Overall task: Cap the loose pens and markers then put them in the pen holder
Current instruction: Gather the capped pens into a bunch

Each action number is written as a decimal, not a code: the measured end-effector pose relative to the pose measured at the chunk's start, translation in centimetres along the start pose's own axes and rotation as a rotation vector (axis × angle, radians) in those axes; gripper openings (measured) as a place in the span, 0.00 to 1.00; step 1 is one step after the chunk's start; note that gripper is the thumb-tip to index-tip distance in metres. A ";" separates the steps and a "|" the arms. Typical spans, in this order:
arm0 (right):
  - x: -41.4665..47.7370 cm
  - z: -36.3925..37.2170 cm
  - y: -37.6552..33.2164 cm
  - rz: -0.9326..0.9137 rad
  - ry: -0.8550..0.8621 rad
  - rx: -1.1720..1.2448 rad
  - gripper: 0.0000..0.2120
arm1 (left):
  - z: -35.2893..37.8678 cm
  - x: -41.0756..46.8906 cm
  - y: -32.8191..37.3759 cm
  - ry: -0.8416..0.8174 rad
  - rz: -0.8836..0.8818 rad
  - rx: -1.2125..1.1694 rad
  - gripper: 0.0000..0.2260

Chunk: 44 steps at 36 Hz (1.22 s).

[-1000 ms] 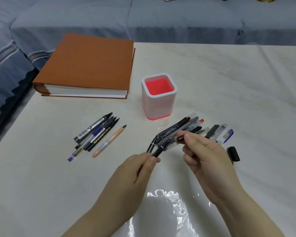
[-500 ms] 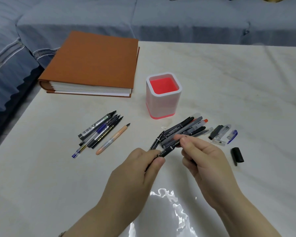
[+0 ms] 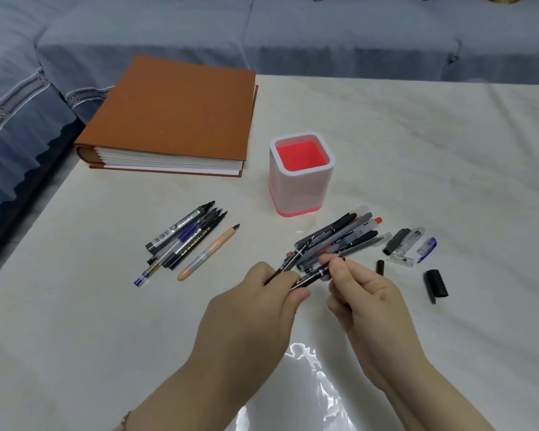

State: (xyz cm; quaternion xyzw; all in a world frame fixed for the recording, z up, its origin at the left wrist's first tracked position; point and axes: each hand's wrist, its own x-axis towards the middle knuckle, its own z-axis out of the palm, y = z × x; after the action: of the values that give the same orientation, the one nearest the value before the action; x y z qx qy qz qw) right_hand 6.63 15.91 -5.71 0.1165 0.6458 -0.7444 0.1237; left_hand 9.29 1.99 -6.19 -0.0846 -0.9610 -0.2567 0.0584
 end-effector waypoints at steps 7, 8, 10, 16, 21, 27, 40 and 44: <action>0.7 -0.8 0.8 0.373 0.043 0.256 0.05 | -0.9 2.8 0.7 -0.130 -0.400 -0.570 0.12; 0.8 -1.1 0.7 0.402 0.042 0.320 0.06 | -1.3 3.1 0.8 -0.162 -0.458 -0.720 0.12; 1.1 -2.1 0.6 0.408 0.029 0.394 0.14 | -2.0 3.4 1.0 -0.249 -0.579 -0.961 0.10; 1.0 -3.6 0.3 0.290 -0.039 0.300 0.11 | -2.2 2.5 0.8 -0.372 -0.698 -1.145 0.04; 1.2 -3.5 -0.6 0.072 0.080 0.213 0.09 | -2.4 2.1 0.7 -0.393 -0.716 -1.208 0.07; 1.1 -3.0 -2.3 -0.144 0.077 0.083 0.07 | -2.7 1.8 0.7 -0.399 -0.682 -1.162 0.06; 0.9 -3.0 -3.5 -0.229 -0.132 -0.077 0.12 | -3.2 1.6 1.0 -0.428 -0.638 -1.072 0.07; 0.8 -2.9 -3.9 -0.231 -0.181 -0.129 0.14 | -3.3 1.6 1.0 -0.439 -0.586 -1.018 0.06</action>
State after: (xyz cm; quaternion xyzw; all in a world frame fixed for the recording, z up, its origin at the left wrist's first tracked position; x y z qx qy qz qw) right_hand 4.58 19.30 -2.76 -0.0345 0.6877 -0.7179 0.1022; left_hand 8.16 1.40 -2.57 0.1146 -0.6911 -0.6642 -0.2609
